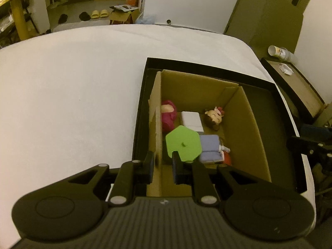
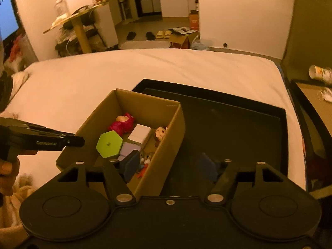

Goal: Organize rigid objects
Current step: 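Withdraw the right tool and release the box from the left tool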

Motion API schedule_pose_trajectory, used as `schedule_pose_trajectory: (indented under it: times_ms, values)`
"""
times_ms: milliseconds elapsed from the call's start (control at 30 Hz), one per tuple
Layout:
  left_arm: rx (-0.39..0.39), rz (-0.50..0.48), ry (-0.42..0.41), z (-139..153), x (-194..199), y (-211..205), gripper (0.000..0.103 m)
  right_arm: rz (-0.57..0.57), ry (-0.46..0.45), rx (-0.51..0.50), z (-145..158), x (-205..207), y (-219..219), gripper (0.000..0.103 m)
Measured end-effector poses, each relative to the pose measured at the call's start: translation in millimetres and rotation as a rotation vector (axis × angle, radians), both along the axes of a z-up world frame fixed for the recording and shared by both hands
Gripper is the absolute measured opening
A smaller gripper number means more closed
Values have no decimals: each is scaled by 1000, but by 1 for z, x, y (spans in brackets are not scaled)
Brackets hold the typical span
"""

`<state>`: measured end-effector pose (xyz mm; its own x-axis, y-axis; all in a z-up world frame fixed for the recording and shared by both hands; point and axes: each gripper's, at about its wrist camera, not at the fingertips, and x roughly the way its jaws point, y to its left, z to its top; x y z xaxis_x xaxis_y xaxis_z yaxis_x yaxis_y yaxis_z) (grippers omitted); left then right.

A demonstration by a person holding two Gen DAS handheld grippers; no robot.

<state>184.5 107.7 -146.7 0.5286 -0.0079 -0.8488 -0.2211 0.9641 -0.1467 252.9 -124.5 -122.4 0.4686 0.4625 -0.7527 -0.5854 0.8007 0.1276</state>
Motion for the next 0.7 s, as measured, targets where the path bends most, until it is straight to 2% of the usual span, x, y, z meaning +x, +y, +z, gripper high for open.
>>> schedule_pose_trajectory:
  times_ms: [33,133,333,400,500,567,633,700]
  values:
    - [1,-2,-4,3,-2,-2,17,-10,3,5,1,-2,-3,70]
    - [11,-14,-16,14,-10,-7,27,-42,8,29,4,-9,-14,86]
    - [34,-31,-47,34,-26,-17,46,-93,15,86,13,-21,-34,102]
    - [39,-35,-57,41,-31,-20,52,-100,21,96,15,-25,-39,103]
    - [46,-41,-75,52,-39,-25,69,-116,22,119,19,-32,-48,103]
    - [44,-49,-87,59,-45,-28,84,-132,30,138,22,-35,-54,103]
    - [47,-52,-96,64,-51,-30,92,-142,39,161,25,-39,-60,103]
    - [52,-51,-102,68,-56,-32,95,-143,38,175,28,-43,-64,103]
